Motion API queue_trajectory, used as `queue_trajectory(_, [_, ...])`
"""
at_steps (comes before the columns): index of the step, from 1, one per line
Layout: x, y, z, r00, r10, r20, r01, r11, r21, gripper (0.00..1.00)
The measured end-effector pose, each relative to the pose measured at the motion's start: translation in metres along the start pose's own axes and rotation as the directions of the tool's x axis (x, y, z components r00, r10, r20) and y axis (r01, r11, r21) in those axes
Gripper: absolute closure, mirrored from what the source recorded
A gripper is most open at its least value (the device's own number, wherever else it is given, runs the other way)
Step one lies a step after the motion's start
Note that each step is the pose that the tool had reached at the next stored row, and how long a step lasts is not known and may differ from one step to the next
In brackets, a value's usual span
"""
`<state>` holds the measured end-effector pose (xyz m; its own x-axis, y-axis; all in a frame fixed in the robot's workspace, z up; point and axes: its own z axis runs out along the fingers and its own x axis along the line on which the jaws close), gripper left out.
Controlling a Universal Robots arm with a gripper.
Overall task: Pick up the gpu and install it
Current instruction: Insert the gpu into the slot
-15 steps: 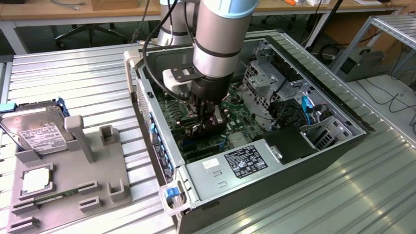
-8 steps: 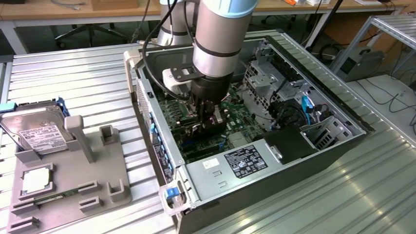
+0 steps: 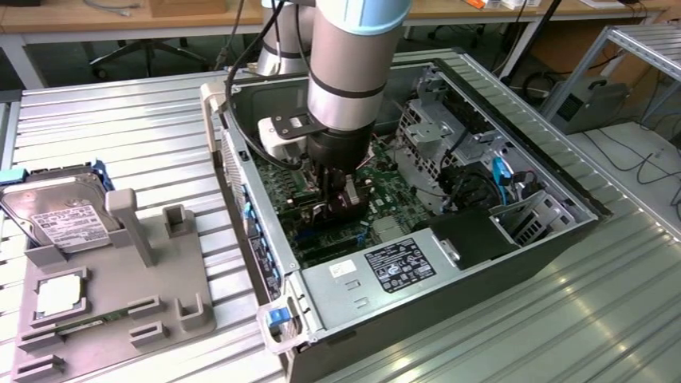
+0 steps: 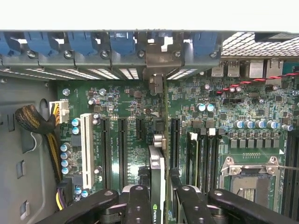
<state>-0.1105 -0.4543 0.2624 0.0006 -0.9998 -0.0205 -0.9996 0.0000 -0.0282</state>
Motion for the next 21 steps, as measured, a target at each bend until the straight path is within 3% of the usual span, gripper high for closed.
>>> queue_trajectory(7, [0.0, -0.0001, -0.0039, 1.0, 0.0, -0.001, 0.0, 1.0, 0.0002, 0.74])
queue_trajectory(10, [0.0, 0.0004, -0.0035, 1.0, 0.0, -0.0013, 0.0, 1.0, 0.0065, 0.74])
queue_trajectory(15, [0.0001, 0.0019, -0.0023, 1.0, -0.001, -0.0014, 0.001, 0.9997, 0.0247, 0.74])
queue_trajectory(21, [0.0002, 0.0036, -0.0011, 1.0, -0.001, -0.0017, 0.001, 0.9997, 0.026, 0.74])
